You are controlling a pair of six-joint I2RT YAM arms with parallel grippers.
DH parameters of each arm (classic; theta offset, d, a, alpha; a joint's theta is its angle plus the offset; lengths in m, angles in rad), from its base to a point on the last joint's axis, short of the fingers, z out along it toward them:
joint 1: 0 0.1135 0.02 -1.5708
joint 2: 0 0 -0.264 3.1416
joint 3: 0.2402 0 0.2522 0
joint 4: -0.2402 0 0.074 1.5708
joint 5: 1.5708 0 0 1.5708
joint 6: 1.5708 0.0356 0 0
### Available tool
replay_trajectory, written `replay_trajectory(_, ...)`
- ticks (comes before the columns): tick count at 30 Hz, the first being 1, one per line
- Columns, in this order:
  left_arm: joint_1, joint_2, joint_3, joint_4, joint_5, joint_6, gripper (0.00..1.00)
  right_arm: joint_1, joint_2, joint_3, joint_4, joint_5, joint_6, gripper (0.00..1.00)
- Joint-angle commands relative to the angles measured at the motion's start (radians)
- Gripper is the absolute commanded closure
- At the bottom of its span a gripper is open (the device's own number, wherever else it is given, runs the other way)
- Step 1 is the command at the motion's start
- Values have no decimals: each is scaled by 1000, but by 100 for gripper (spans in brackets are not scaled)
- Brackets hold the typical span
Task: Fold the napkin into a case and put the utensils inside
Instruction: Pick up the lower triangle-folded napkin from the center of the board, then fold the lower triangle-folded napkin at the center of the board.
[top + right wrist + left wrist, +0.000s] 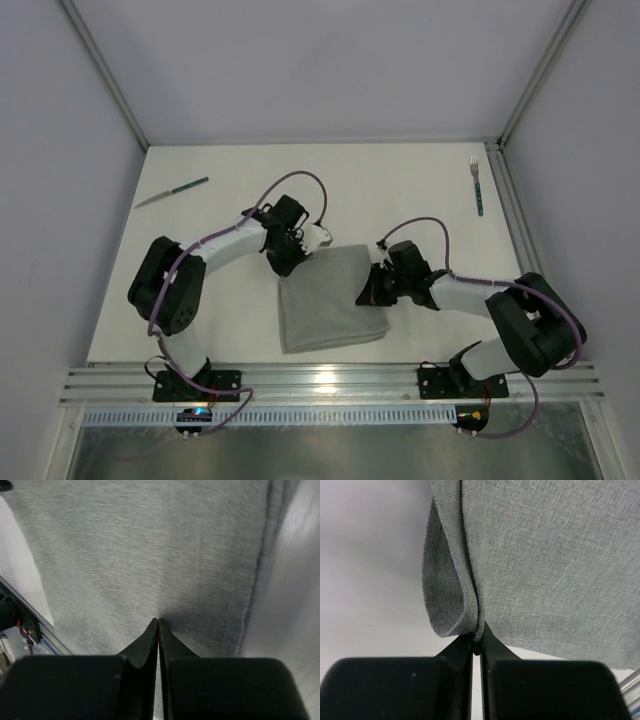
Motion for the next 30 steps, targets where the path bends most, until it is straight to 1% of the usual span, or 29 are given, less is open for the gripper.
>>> replay_trajectory(1,-42,-48,-25,22,-75,138,100,-2,50,-32,196,-23,138,96)
replay_trajectory(4,-73,-65,-39,22,-112,215,100,-3,94,-33,208,-12,160,97)
replay_trajectory(6,-105,-76,-65,40,-161,254,100,-3,107,-42,208,-2,183,97)
replay_trajectory(8,-148,-95,-88,60,-205,307,100,-6,112,-52,181,29,216,97)
replay_trajectory(9,-165,-99,-92,64,-219,326,100,-8,110,-56,175,35,232,97)
replay_trajectory(11,-202,-112,-102,71,-294,366,100,-14,93,-70,172,51,243,97)
replay_trajectory(12,-235,-120,-120,91,-308,375,100,-21,86,-73,170,52,248,97)
replay_trajectory(14,-262,-155,-155,123,-342,418,100,-31,60,-67,167,52,251,97)
replay_trajectory(15,-289,-168,-202,160,-374,436,100,-34,52,-59,150,51,253,97)
replay_trajectory(17,-314,-201,-256,192,-402,499,100,-44,29,-29,115,49,231,96)
replay_trajectory(18,-338,-214,-308,221,-428,519,100,-49,-3,-16,62,57,220,95)
replay_trajectory(20,-366,-261,-365,264,-451,585,100,-63,-49,10,9,72,187,92)
replay_trajectory(21,-396,-278,-420,318,-472,608,100,-67,-97,17,-37,90,178,92)
replay_trajectory(24,-440,-324,-493,385,-520,671,100,-94,-170,53,-132,109,132,88)
replay_trajectory(27,-484,-336,-566,468,-563,709,100,-117,-203,109,-196,123,73,84)
replay_trajectory(28,-493,-345,-585,494,-595,748,100,-117,-208,131,-215,141,53,82)
replay_trajectory(30,-521,-353,-646,595,-626,798,100,-117,-198,209,-253,146,-11,77)
